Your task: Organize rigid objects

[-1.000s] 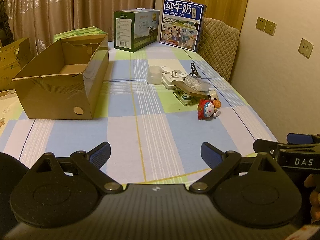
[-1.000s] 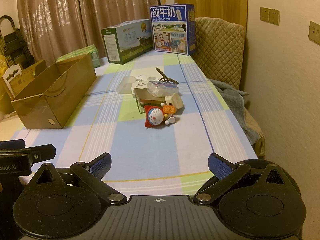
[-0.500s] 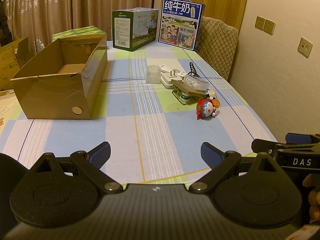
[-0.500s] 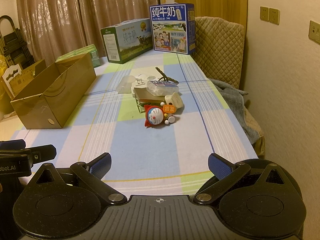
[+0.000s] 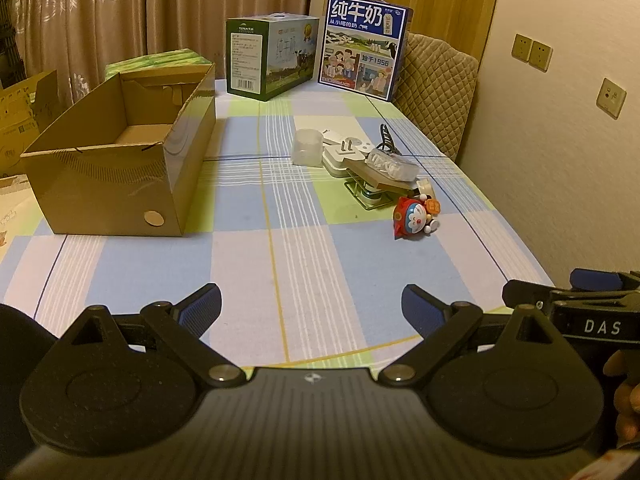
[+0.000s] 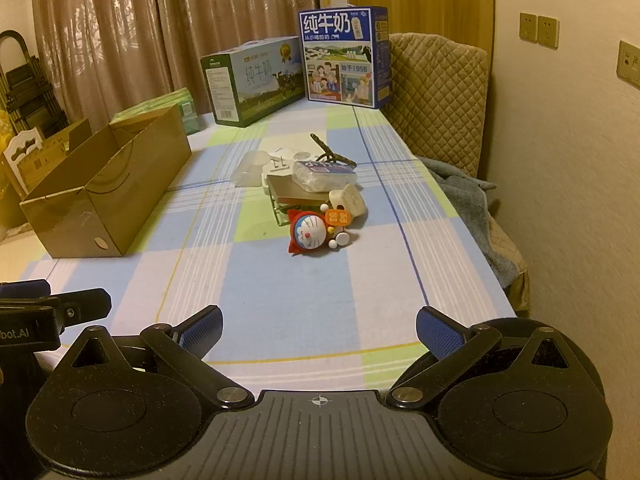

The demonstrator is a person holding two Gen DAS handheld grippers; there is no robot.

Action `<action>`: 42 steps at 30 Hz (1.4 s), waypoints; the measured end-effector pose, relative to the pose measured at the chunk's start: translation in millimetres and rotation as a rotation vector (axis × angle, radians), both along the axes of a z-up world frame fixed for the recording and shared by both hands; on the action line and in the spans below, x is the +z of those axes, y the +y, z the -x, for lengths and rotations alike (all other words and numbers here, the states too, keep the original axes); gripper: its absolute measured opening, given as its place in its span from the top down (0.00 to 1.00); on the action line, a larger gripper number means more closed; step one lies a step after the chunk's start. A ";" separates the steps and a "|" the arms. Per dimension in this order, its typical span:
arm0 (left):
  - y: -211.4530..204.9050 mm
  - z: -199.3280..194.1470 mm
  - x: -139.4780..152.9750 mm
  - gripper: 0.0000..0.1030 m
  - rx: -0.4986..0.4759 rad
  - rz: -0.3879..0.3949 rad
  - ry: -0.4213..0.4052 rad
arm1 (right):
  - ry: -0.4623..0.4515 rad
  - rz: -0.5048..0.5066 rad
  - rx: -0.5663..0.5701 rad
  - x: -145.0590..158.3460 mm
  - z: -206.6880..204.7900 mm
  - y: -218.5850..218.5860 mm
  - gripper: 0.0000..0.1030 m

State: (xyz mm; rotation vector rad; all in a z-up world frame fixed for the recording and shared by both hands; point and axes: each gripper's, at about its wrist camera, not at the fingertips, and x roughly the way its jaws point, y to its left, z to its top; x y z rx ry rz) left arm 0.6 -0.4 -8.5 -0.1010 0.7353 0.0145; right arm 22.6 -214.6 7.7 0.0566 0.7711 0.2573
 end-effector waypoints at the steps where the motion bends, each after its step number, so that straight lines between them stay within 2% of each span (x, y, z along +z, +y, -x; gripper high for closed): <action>1: -0.2 0.3 0.0 0.08 0.000 0.000 0.000 | 0.001 0.000 0.000 -0.1 -0.2 0.1 0.02; 32: -3.9 -2.5 -0.8 0.09 -0.012 0.019 0.003 | 0.006 0.000 -0.009 -1.2 -1.3 -3.2 0.02; 42: 8.7 -36.8 -5.2 0.10 -0.033 0.020 0.001 | -0.039 -0.012 0.005 4.9 -26.9 -5.0 0.02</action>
